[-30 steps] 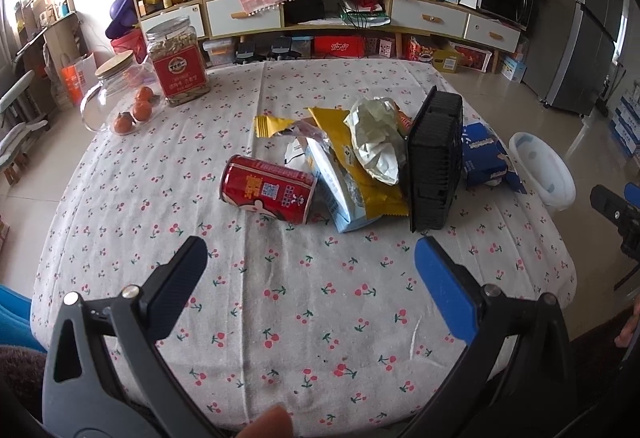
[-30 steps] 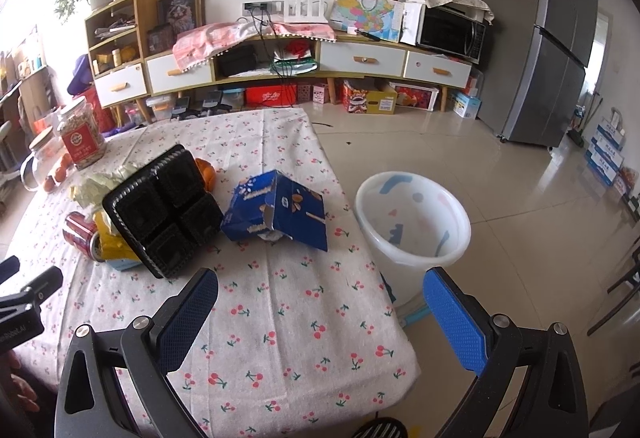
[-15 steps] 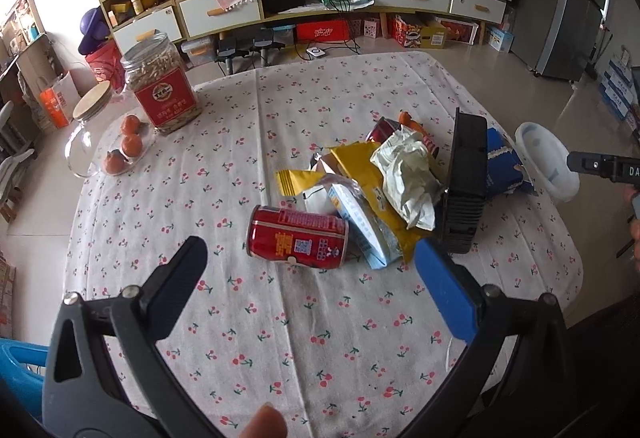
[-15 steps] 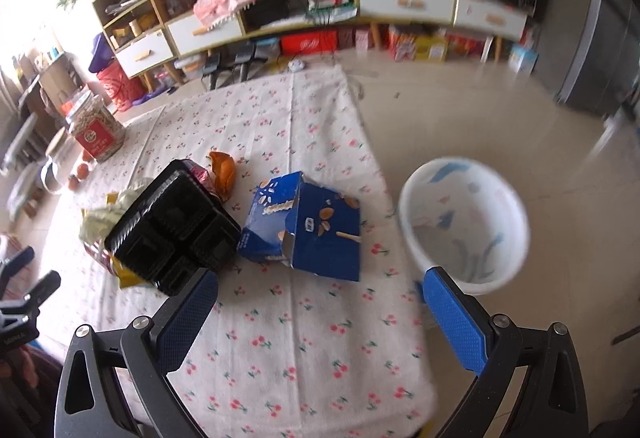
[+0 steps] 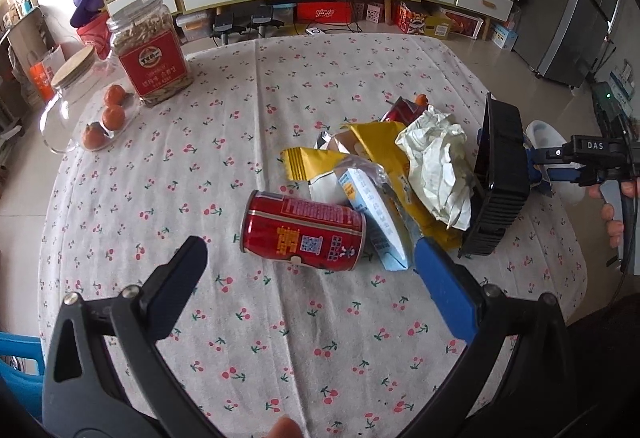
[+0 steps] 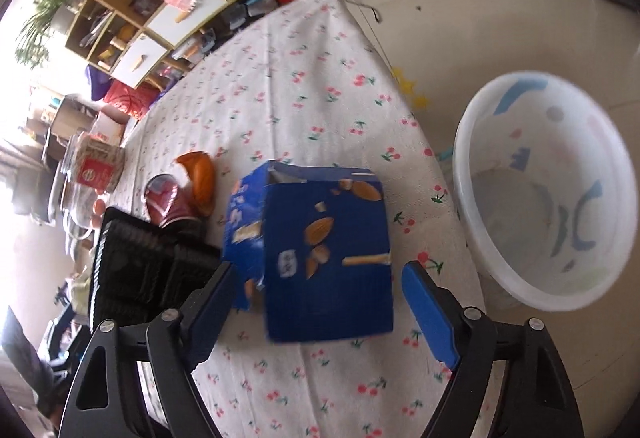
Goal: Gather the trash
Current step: 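Reach the right gripper to the blue snack box and close on it, then grasp the white crumpled tissue with the left gripper while the right holds the blue box, then carry the tissue to the white bucket and open the left gripper while the right carries the box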
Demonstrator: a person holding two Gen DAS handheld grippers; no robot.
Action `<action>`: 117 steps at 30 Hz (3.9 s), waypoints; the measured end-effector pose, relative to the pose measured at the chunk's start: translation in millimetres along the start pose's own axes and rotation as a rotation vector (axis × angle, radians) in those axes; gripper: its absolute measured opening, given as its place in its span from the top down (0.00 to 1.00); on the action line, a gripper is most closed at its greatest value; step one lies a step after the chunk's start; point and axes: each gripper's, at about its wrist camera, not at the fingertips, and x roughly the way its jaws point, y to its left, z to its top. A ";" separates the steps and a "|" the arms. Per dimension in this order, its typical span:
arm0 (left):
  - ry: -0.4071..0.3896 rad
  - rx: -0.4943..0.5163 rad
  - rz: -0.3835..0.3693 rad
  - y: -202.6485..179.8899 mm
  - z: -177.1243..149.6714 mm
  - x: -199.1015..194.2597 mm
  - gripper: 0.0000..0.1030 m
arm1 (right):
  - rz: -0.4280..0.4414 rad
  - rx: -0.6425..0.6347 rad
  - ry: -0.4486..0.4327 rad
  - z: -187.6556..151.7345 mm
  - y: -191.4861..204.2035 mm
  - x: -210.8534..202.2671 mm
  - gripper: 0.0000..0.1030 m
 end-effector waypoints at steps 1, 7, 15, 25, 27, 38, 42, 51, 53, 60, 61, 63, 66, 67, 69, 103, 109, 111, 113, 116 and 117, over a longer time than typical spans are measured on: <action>0.011 -0.011 -0.013 1.8 -0.2 2.0 0.00 | 0.004 0.008 0.012 1.8 -3.3 4.7 0.22; 0.022 -0.055 -0.064 9.8 -0.7 4.0 0.00 | 0.030 0.024 0.010 6.1 -10.9 7.4 0.28; -0.013 -0.084 -0.117 15.3 4.4 -1.7 0.10 | -0.012 0.020 -0.083 -9.7 -12.9 -28.4 0.29; 0.072 -0.274 -0.105 47.6 4.1 28.8 0.12 | -0.003 -0.021 -0.174 -40.3 -6.0 -62.5 0.29; 0.038 -0.292 -0.100 48.0 4.9 21.6 0.14 | -0.018 -0.028 -0.179 -43.5 -6.6 -64.0 0.29; -0.054 -0.215 -0.388 12.2 24.9 -4.6 0.41 | -0.028 -0.020 -0.197 -49.6 -13.0 -70.9 0.29; -0.044 -0.155 -0.432 -7.5 38.3 4.6 0.47 | -0.028 -0.029 -0.204 -51.3 -12.8 -72.8 0.29; 0.050 -0.145 -0.433 -28.3 40.6 39.7 0.73 | -0.016 -0.019 -0.212 -54.5 -19.0 -77.0 0.29; 0.038 -0.140 -0.416 -29.9 39.8 36.1 0.79 | -0.016 -0.023 -0.215 -55.0 -18.8 -77.8 0.29; -0.040 -0.153 -0.350 -23.3 45.1 12.1 0.86 | -0.013 -0.049 -0.242 -56.4 -15.5 -85.2 0.29; -0.050 -0.159 -0.343 -20.9 45.6 9.2 0.86 | -0.011 -0.048 -0.246 -56.2 -15.1 -86.3 0.29; -0.066 -0.176 -0.335 -14.9 46.9 4.1 0.86 | -0.010 -0.048 -0.257 -57.0 -14.8 -88.7 0.29; -0.087 -0.189 -0.318 -8.9 48.4 -0.1 0.86 | -0.016 -0.049 -0.273 -58.6 -14.5 -92.6 0.29; -0.096 -0.192 -0.314 -7.6 49.4 -2.0 0.86 | -0.017 -0.047 -0.277 -58.8 -14.7 -94.3 0.29; -0.111 -0.199 -0.309 -5.2 51.4 -5.1 0.86 | -0.019 -0.040 -0.285 -59.2 -17.7 -96.7 0.29; -0.088 0.192 -0.545 -254.2 95.5 1.3 0.86 | -0.088 0.182 -0.395 -77.8 -136.7 -154.7 0.29; -0.031 0.244 -0.535 -297.6 93.7 33.6 0.86 | -0.081 0.247 -0.399 -81.8 -162.0 -157.7 0.29; -0.010 0.248 -0.531 -309.1 94.5 47.1 0.86 | -0.081 0.269 -0.395 -81.8 -170.6 -157.2 0.29; 0.003 0.251 -0.523 -318.6 94.8 59.3 0.86 | -0.083 0.285 -0.391 -81.3 -177.1 -156.6 0.29; 0.009 0.262 -0.514 -330.5 95.7 75.0 0.86 | -0.086 0.300 -0.386 -76.7 -182.2 -154.9 0.29; 0.010 0.264 -0.511 -334.3 95.2 79.1 0.86 | -0.089 0.302 -0.384 -74.3 -183.3 -153.7 0.29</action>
